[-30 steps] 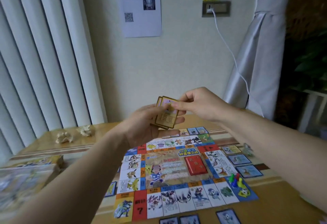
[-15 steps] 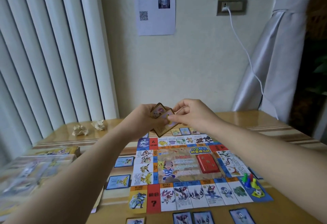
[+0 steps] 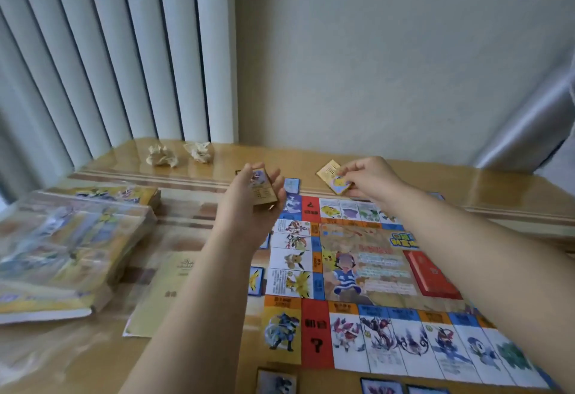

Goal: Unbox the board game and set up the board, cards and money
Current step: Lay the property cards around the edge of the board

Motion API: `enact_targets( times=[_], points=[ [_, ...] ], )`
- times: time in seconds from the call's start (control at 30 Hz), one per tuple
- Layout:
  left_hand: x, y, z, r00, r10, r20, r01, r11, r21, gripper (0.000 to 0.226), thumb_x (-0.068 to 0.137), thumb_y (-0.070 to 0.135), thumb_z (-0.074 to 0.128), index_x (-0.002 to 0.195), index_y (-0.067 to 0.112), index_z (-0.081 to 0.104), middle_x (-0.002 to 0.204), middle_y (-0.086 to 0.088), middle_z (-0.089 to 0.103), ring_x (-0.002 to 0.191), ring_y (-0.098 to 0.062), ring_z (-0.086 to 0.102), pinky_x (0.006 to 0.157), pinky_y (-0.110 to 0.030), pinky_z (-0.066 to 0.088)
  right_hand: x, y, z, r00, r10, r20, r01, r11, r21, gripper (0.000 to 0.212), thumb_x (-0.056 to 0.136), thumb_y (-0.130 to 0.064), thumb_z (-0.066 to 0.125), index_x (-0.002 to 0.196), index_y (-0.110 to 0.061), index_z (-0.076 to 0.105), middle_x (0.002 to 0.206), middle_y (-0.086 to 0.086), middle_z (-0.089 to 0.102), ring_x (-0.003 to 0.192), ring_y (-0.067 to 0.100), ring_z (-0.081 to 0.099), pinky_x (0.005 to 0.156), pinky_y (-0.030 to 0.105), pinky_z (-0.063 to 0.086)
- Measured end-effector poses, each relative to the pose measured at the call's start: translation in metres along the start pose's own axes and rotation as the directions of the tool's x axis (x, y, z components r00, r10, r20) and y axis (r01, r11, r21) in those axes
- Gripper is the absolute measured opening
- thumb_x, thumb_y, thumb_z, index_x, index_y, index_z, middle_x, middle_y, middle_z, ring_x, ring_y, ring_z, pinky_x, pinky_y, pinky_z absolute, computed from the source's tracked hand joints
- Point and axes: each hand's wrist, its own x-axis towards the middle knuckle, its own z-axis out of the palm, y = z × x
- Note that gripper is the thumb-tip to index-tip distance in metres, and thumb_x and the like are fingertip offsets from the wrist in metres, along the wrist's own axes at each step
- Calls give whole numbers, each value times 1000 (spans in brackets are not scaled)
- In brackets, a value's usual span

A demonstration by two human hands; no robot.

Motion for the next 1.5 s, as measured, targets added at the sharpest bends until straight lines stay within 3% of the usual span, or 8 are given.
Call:
enact_targets(
  times=[0.1,0.2,0.6,0.97,1.1,1.23,1.37,1.5],
  points=[
    [6,-1,1,999,-52,-3,51,994,-94,38,100,31,42,123,5,55,93,-11,66,77,-17,63,66,-25,51,31,12,19,993,6,-119,-14,998,-60,18,88,2,60,103,0,69,110,15,68,86,24,68,58,15,49],
    [13,5,4,998,-52,32,55,990,-127,33,100,33,41,114,9,58,94,-11,67,75,-18,64,68,-25,50,54,21,34,983,-74,-169,33,972,-234,23,88,-7,63,109,-6,71,119,9,66,107,21,61,80,20,46],
    [18,1,-4,994,-95,47,101,982,-157,35,99,28,38,121,9,56,99,-16,69,75,-23,66,68,-30,54,73,47,49,977,-177,-121,59,764,-642,16,90,-19,61,85,-23,76,100,-3,73,101,24,61,95,39,43],
    [22,-3,-9,979,-85,187,89,996,-13,34,95,-7,28,123,0,46,108,-22,69,88,-28,71,72,-41,60,76,50,44,963,-262,-64,133,666,-734,14,87,-36,66,99,-34,73,118,-2,63,115,25,50,97,39,33],
    [20,-1,-8,971,17,238,-45,993,112,27,94,-12,32,113,-2,49,111,-21,67,98,-28,69,82,-38,57,58,16,34,943,-334,-2,287,815,-504,23,93,-32,59,111,-23,69,117,-3,66,110,16,58,100,35,40],
    [14,4,-8,959,70,274,-144,955,261,26,93,-11,39,111,1,53,105,-16,71,96,-25,70,82,-34,57,1,-39,28,908,-370,197,402,902,-159,27,96,-34,51,105,-16,69,86,-7,65,70,-2,53,72,18,42],
    [7,8,-5,958,87,273,-212,854,474,16,90,-7,50,99,5,54,83,-11,73,78,-20,72,67,-26,59,-39,-52,30,900,-356,251,391,914,-105,28,82,-42,68,90,-15,69,77,-8,65,63,-3,56,67,15,44],
    [-2,11,-2,956,90,280,-252,741,623,13,87,-3,58,95,6,55,81,-12,73,83,-27,71,76,-36,58,-52,-47,24,920,-319,229,349,931,-103,23,79,-34,75,83,-12,69,75,-2,64,68,8,56,69,24,46]
  ],
)
